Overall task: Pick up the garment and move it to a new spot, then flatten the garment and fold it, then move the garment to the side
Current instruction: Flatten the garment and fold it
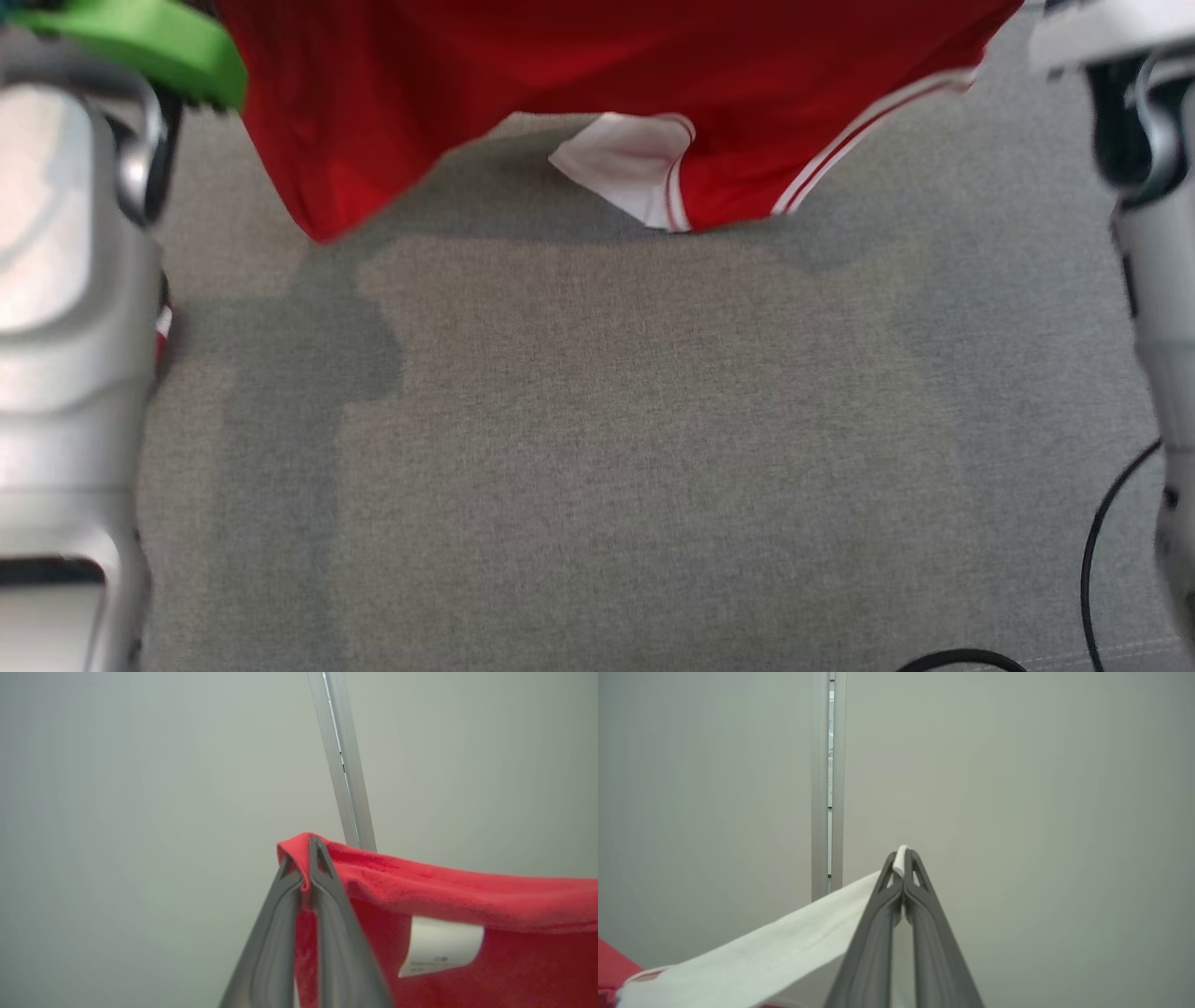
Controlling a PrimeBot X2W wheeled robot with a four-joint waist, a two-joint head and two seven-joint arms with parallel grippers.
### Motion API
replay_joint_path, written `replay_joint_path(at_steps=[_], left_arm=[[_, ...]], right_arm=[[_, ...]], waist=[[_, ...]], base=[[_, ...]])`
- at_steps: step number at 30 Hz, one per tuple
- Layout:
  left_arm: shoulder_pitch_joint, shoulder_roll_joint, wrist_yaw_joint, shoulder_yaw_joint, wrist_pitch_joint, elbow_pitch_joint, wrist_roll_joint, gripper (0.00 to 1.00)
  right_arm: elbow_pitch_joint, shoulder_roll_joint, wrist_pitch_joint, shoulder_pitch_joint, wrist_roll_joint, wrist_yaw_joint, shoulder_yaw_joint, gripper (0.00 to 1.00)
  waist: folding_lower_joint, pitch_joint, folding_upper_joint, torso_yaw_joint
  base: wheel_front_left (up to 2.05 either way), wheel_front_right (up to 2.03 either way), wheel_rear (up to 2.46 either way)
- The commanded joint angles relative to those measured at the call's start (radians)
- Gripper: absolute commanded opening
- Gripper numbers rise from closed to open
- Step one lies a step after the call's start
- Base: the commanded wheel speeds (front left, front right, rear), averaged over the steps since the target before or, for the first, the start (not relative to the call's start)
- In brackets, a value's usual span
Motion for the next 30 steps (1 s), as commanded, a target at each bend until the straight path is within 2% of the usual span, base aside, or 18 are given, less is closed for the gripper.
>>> replay_joint_path(at_steps=[1,6,11,17,19,24,30], left_arm=[[-0.089,0.020,-0.001,-0.011,0.012,0.012,0.013,0.00],[-0.396,0.057,-0.006,-0.063,0.041,0.051,0.070,0.00],[-0.610,0.081,0.016,-0.099,-0.027,0.107,0.134,0.00],[-0.700,0.091,0.030,-0.091,-0.071,0.170,0.127,0.00],[-0.680,0.093,0.027,-0.088,-0.076,0.184,0.117,0.00],[-0.545,0.101,0.035,-0.061,-0.075,0.176,0.072,0.00],[-0.249,0.074,0.043,-0.009,-0.075,0.116,0.006,0.00]], right_arm=[[0.026,-0.015,0.012,-0.094,-0.028,-0.001,0.014,0.00],[0.104,-0.070,0.040,-0.459,-0.112,-0.001,0.021,0.00],[0.179,-0.071,0.012,-0.719,-0.207,-0.001,-0.025,0.00],[0.196,-0.058,-0.013,-0.844,-0.272,-0.001,-0.080,0.00],[0.174,-0.066,-0.013,-0.832,-0.270,-0.001,-0.099,0.00],[0.146,-0.060,-0.013,-0.683,-0.203,-0.001,-0.133,0.00],[0.085,-0.051,-0.013,-0.354,-0.060,-0.001,-0.084,0.00]], waist=[[0.0000,0.258,-0.0001,0.032],[0.0000,0.411,-0.0001,0.038],[0.0000,0.464,-0.0001,0.049],[0.0000,0.483,-0.0001,0.045],[0.0000,0.497,-0.0001,0.043],[0.0000,0.522,-0.0001,0.030],[0.0000,0.476,-0.0001,0.010]], base=[[0.00,0.00,0.00],[0.00,0.00,0.00],[0.00,0.00,0.00],[0.00,0.00,0.00],[0.00,0.00,0.00],[0.00,0.00,0.00],[0.00,0.00,0.00]])
